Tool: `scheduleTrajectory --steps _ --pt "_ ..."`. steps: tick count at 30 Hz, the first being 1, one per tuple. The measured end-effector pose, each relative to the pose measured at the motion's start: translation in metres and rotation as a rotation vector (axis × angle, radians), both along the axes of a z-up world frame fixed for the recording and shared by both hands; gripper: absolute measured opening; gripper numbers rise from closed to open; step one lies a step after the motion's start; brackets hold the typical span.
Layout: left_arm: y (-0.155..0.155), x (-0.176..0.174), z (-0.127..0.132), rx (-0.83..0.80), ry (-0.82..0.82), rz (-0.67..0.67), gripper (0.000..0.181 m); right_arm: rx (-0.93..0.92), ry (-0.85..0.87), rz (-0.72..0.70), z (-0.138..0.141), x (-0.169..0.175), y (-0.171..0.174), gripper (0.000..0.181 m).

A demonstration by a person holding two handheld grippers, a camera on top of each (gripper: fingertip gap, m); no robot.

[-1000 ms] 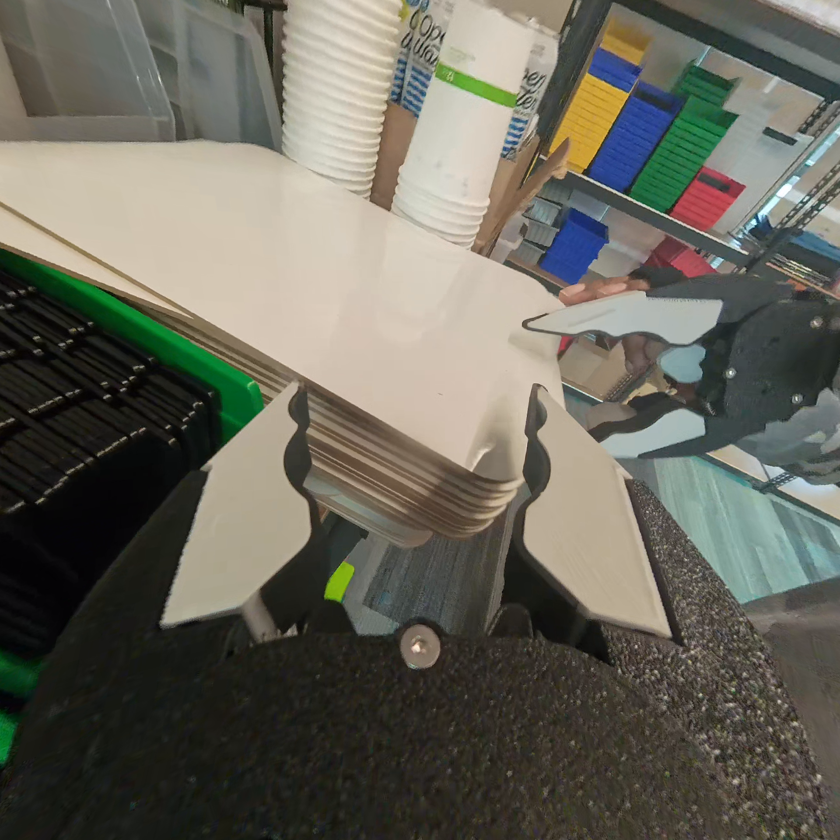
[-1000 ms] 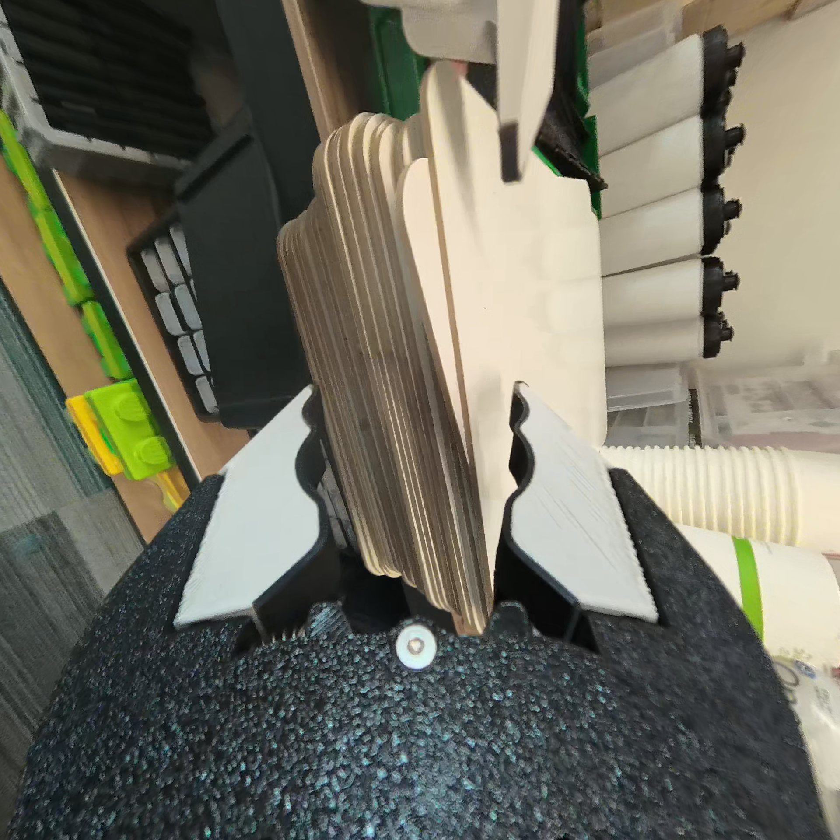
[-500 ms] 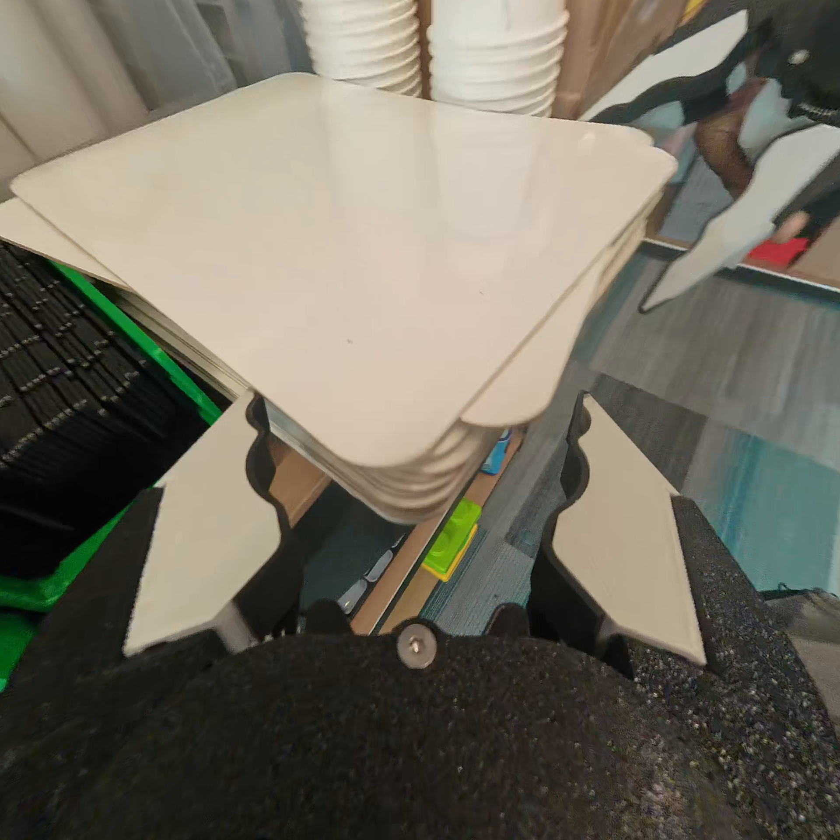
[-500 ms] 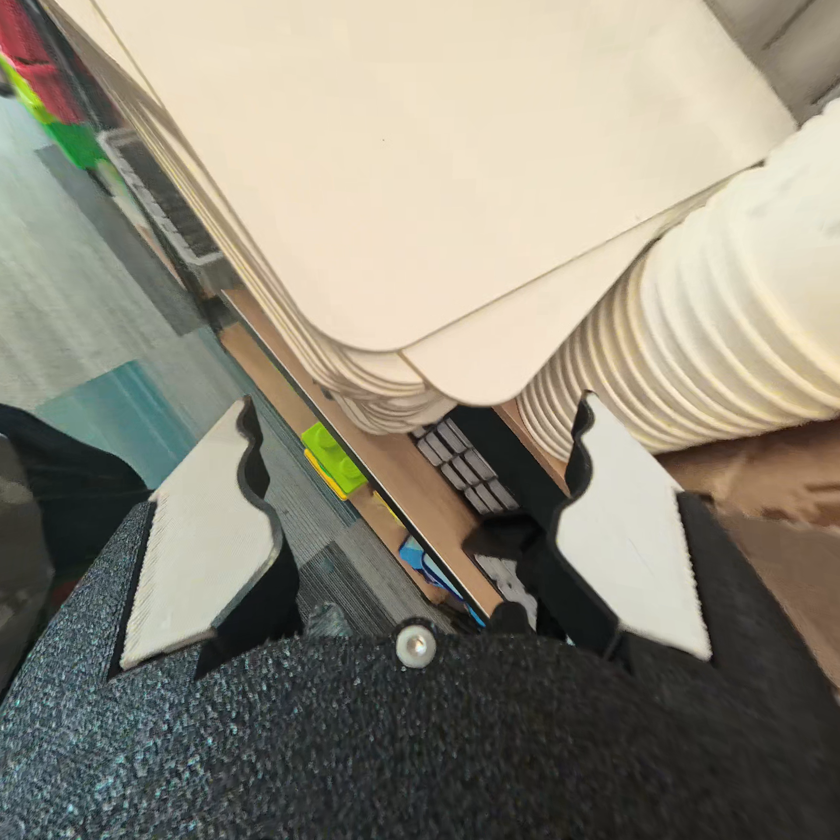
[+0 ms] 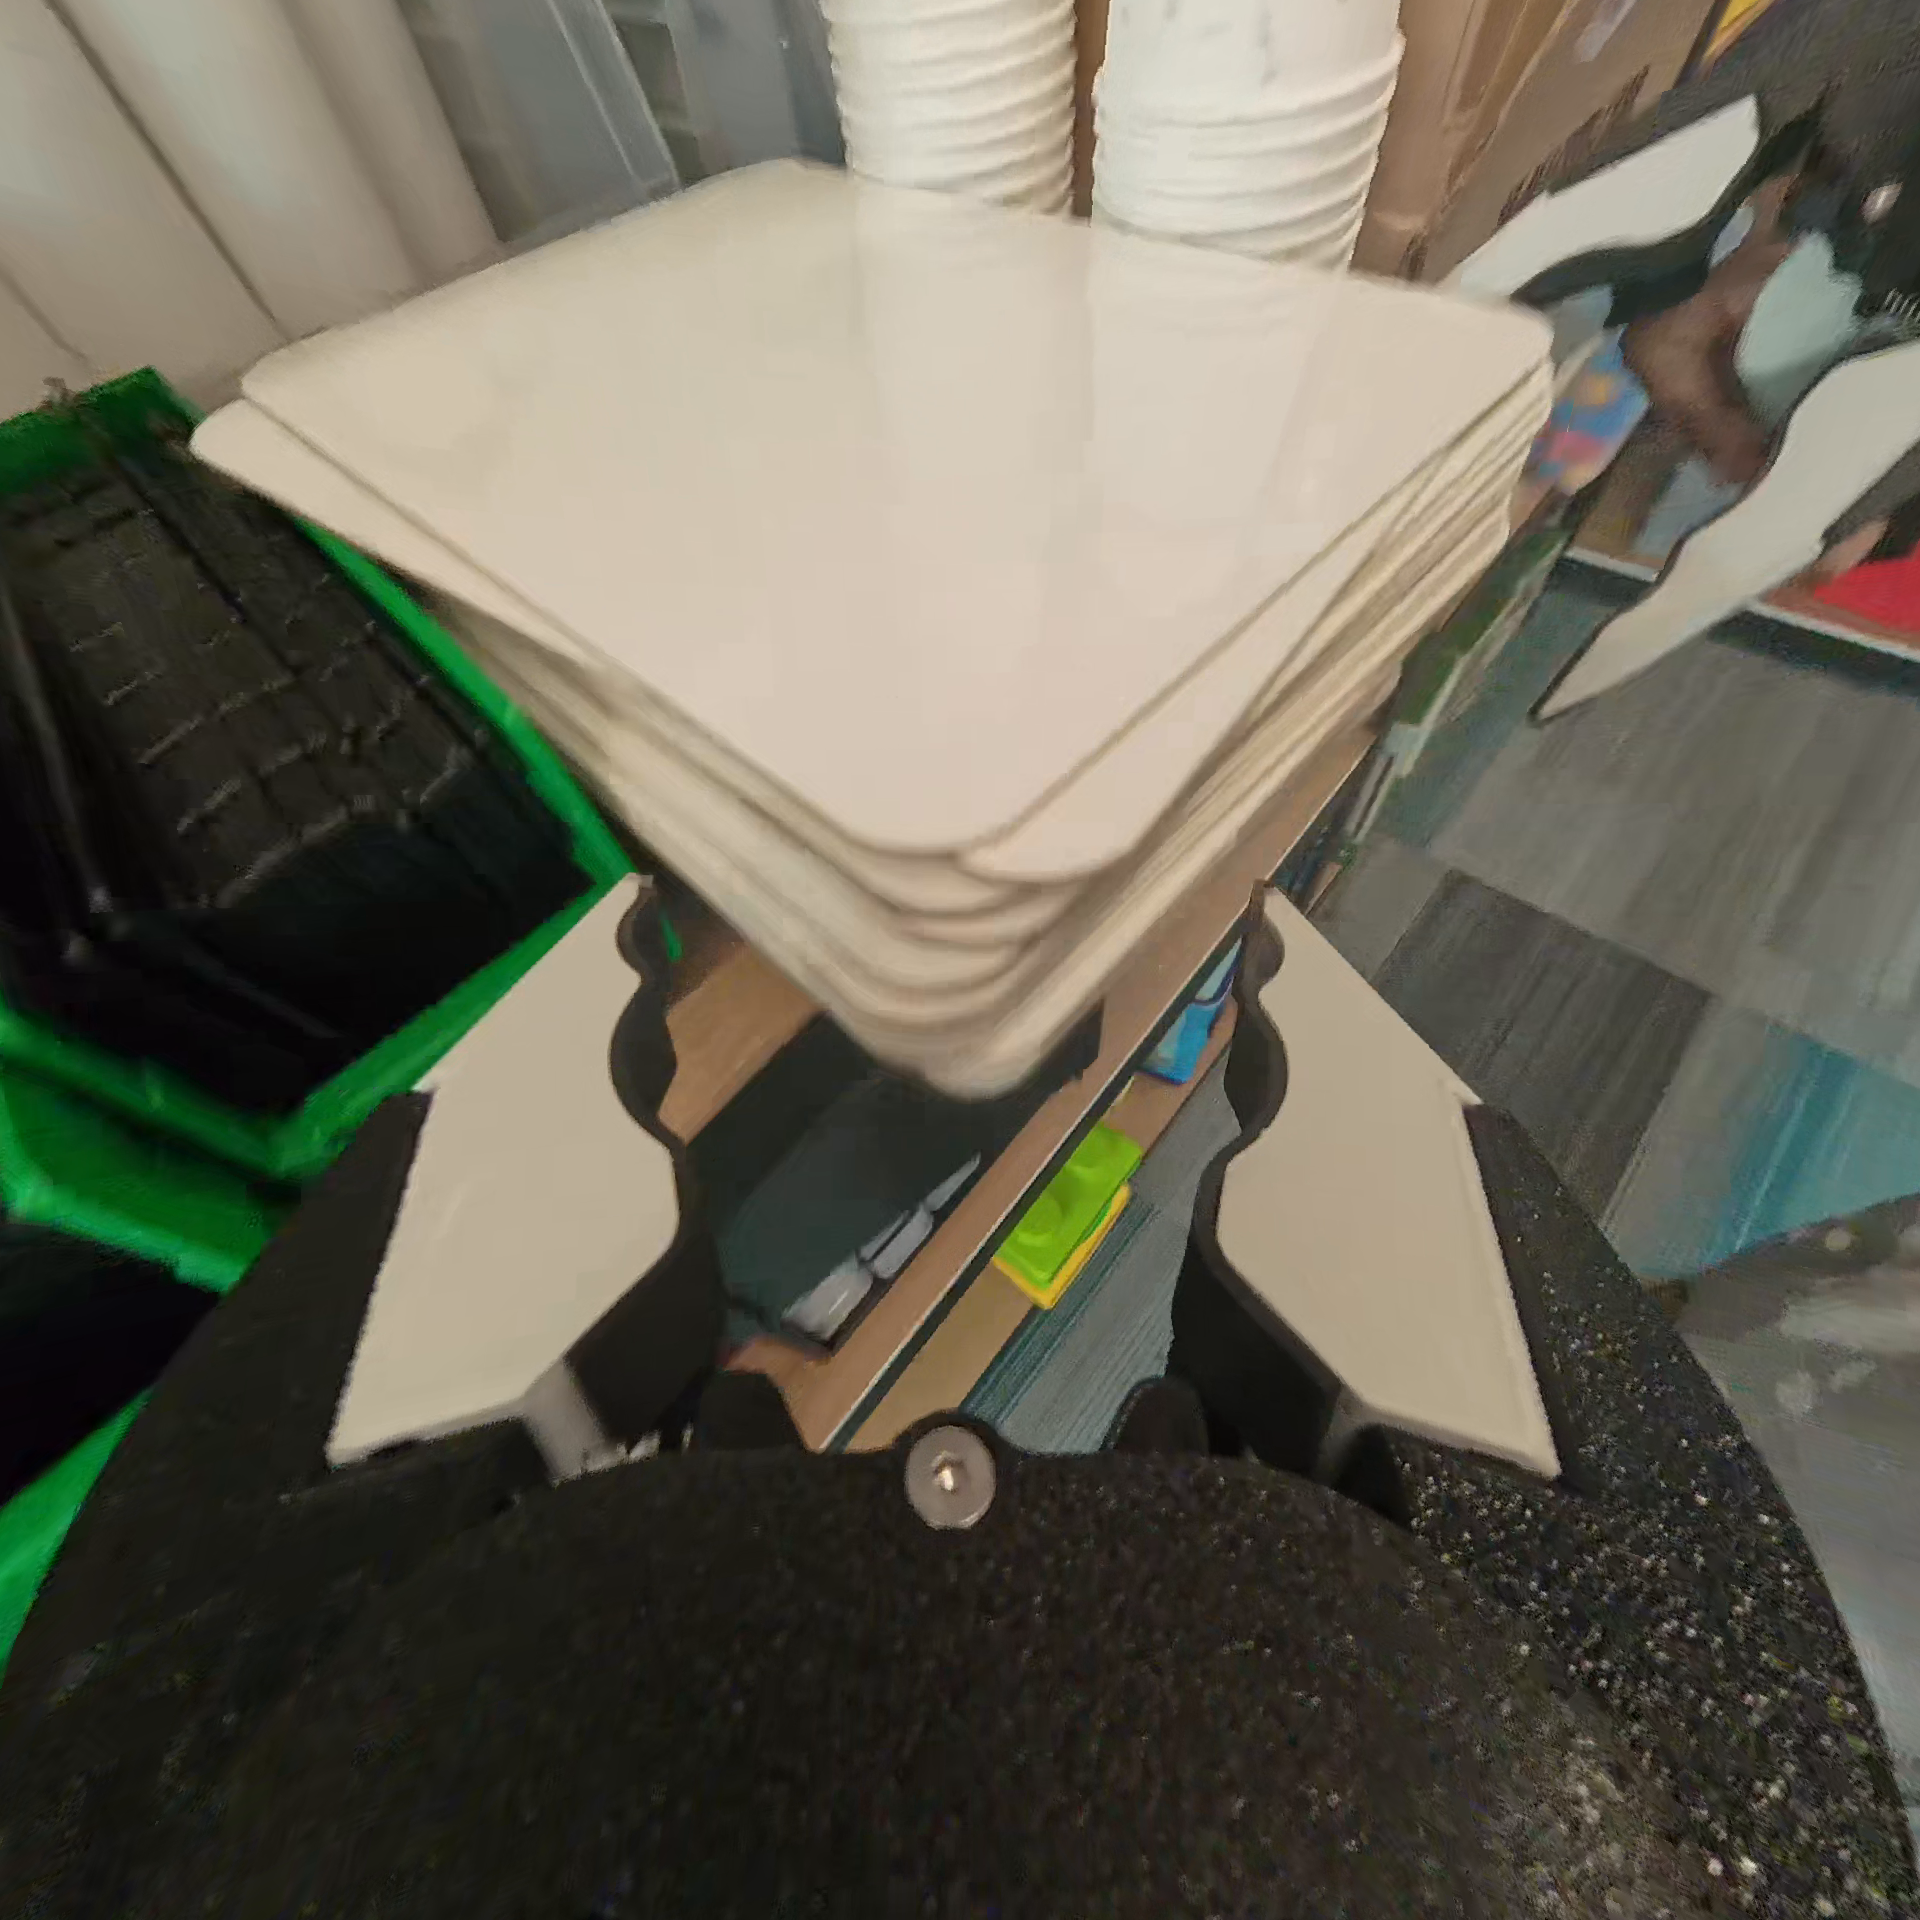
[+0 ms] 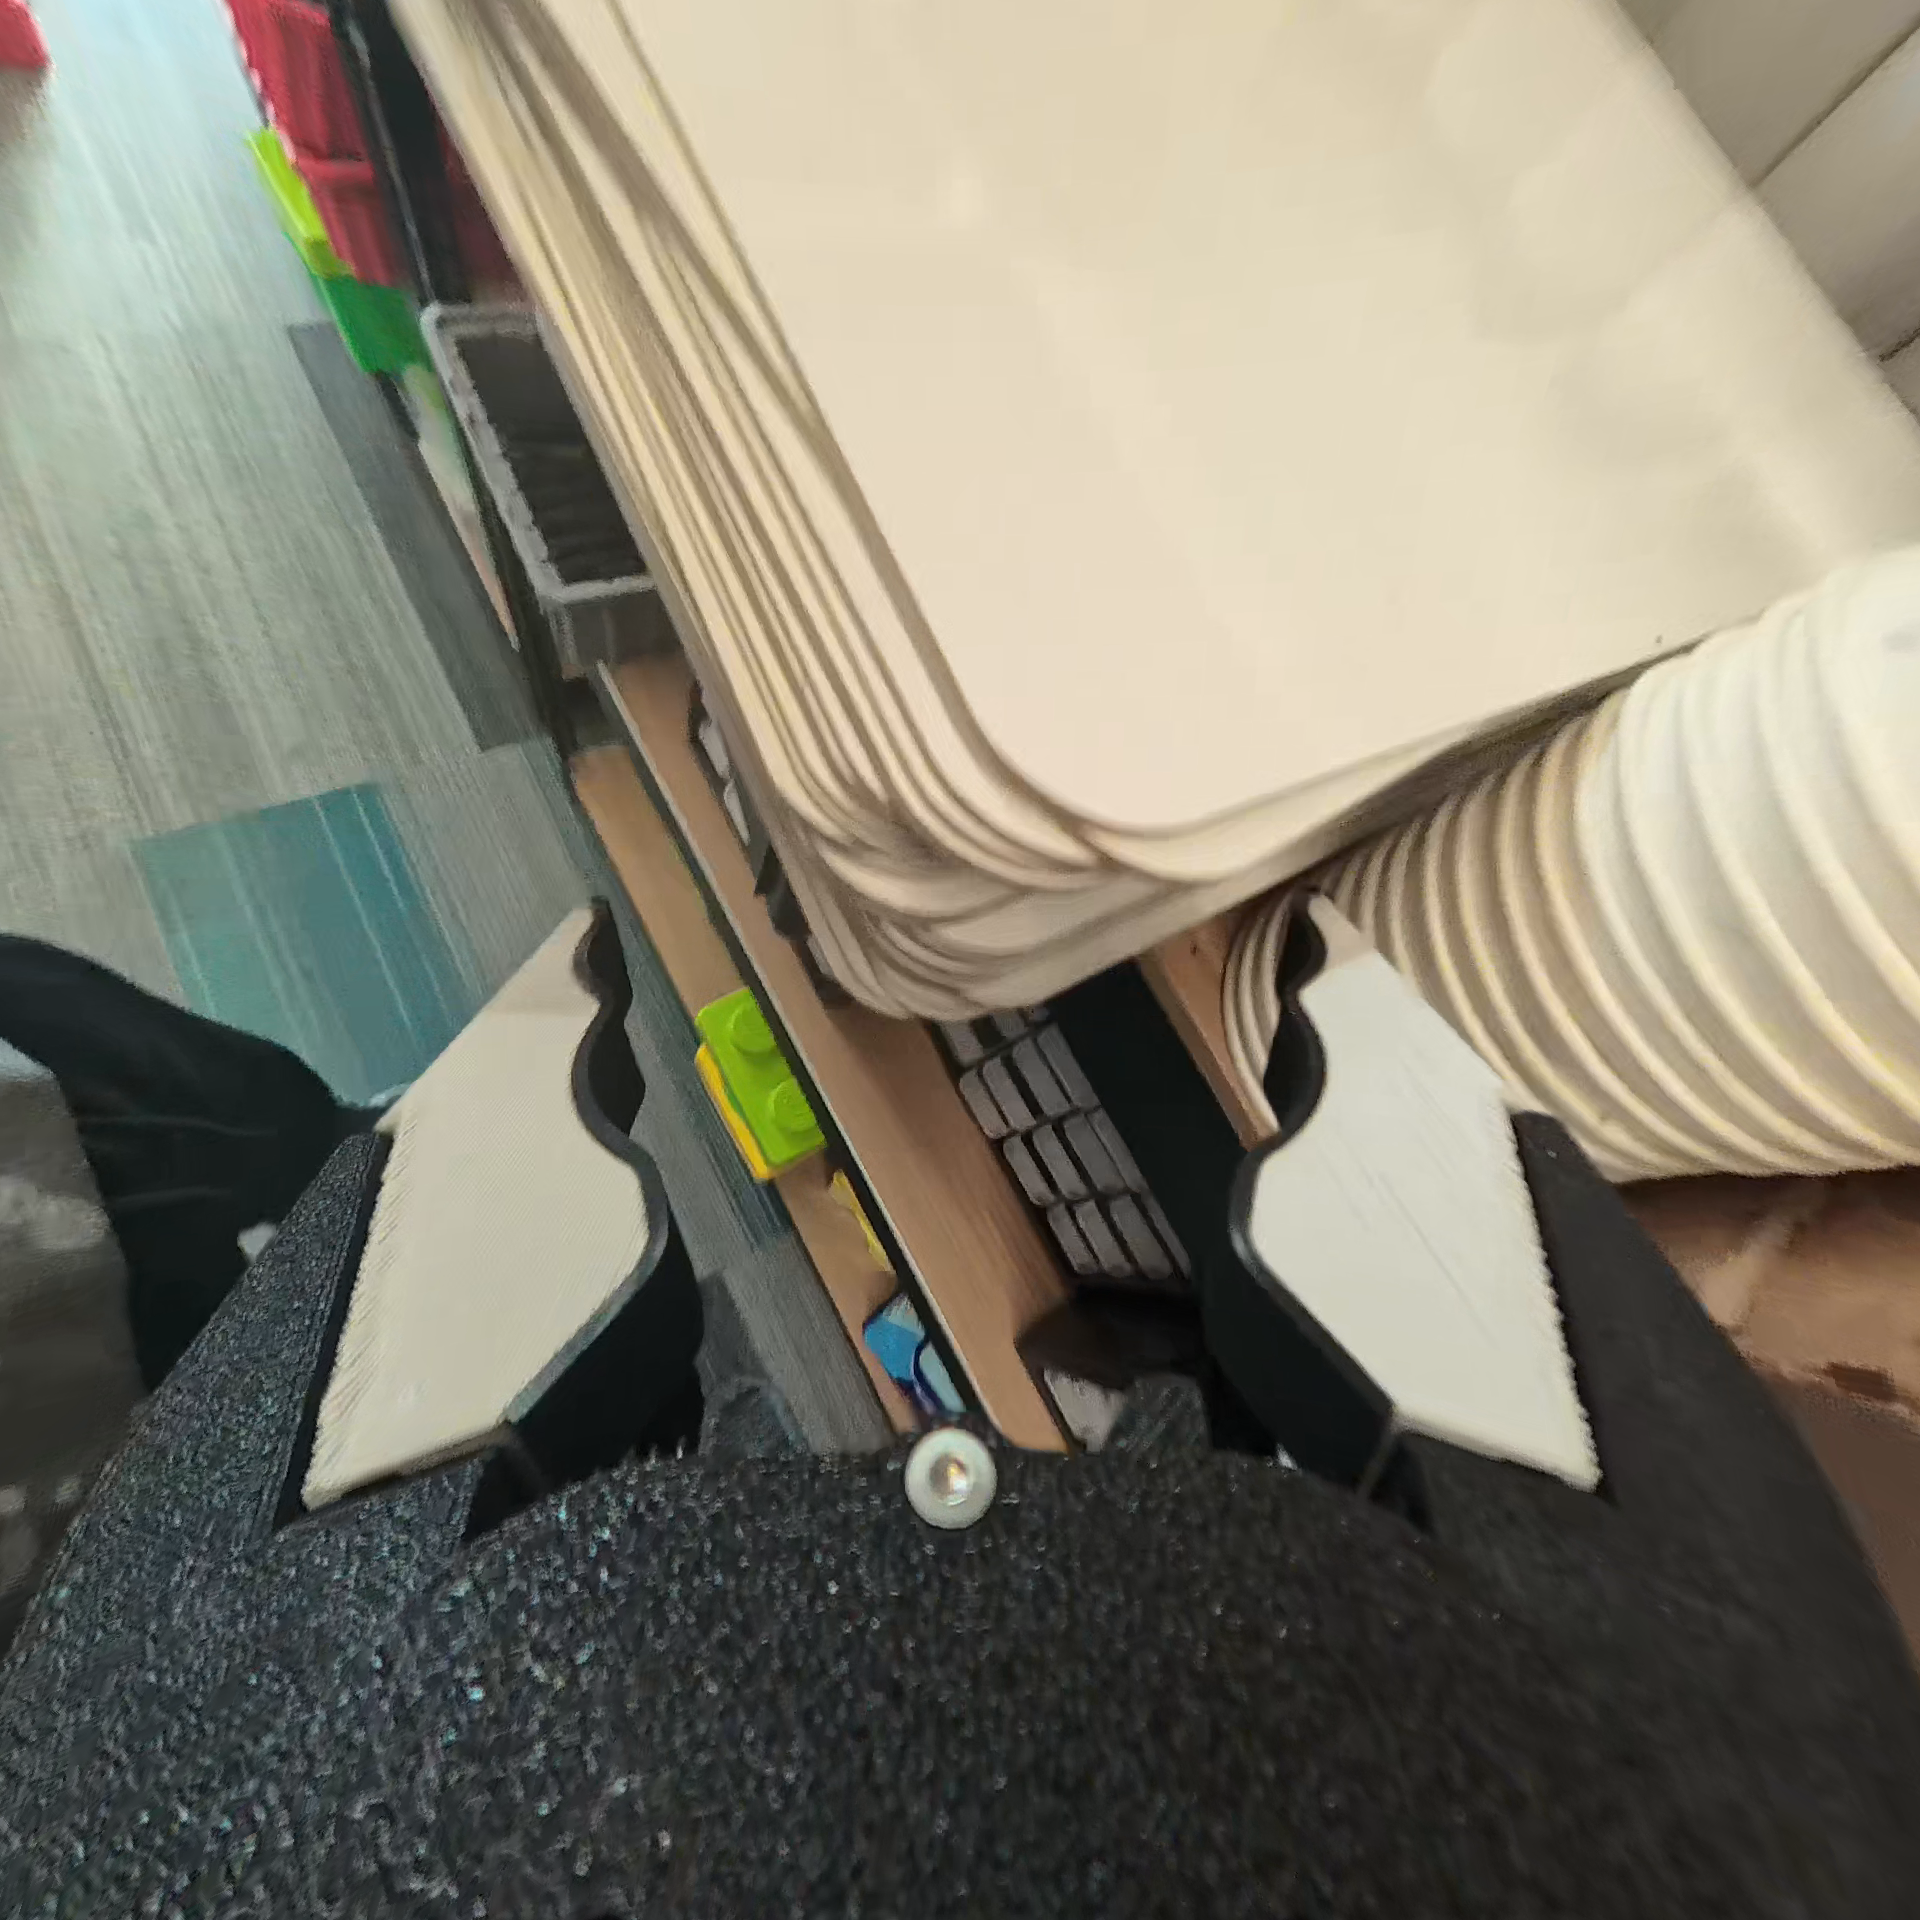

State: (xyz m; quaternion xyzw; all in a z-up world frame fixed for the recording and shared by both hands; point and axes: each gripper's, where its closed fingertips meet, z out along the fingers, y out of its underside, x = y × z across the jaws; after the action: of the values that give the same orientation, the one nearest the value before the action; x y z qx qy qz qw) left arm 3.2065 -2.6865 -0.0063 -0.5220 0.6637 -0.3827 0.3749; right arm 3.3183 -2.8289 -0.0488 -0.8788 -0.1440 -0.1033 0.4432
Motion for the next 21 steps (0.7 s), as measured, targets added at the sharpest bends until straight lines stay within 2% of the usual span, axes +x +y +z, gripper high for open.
scheduleTrajectory --steps 3,7,11,15,18,20,21 --pt "0.006 -0.019 -0.029 0.029 0.078 0.047 0.109 -0.097 0.04 0.03 -0.021 0.004 -0.014 0.12" --pt "0.004 -0.01 -0.071 -0.028 0.145 0.058 0.107 -0.174 0.072 0.032 -0.05 0.005 -0.013 0.119" --pt "-0.008 0.01 -0.072 0.016 0.15 0.028 0.104 -0.208 0.046 0.035 -0.056 -0.005 -0.005 0.119" --pt "-0.005 0.017 -0.076 0.095 0.282 0.067 0.1 -0.254 0.042 -0.025 -0.059 -0.009 -0.004 0.126" --pt "-0.006 0.022 -0.083 0.237 0.355 0.093 0.105 -0.268 0.051 -0.078 -0.06 -0.017 -0.001 0.132" --pt "0.001 0.023 -0.086 0.325 0.403 0.126 0.098 -0.259 0.054 -0.122 -0.06 -0.016 0.003 0.128" --pt "0.002 0.024 -0.085 0.32 0.401 0.125 0.099 -0.254 0.063 -0.136 -0.059 -0.016 0.004 0.127"
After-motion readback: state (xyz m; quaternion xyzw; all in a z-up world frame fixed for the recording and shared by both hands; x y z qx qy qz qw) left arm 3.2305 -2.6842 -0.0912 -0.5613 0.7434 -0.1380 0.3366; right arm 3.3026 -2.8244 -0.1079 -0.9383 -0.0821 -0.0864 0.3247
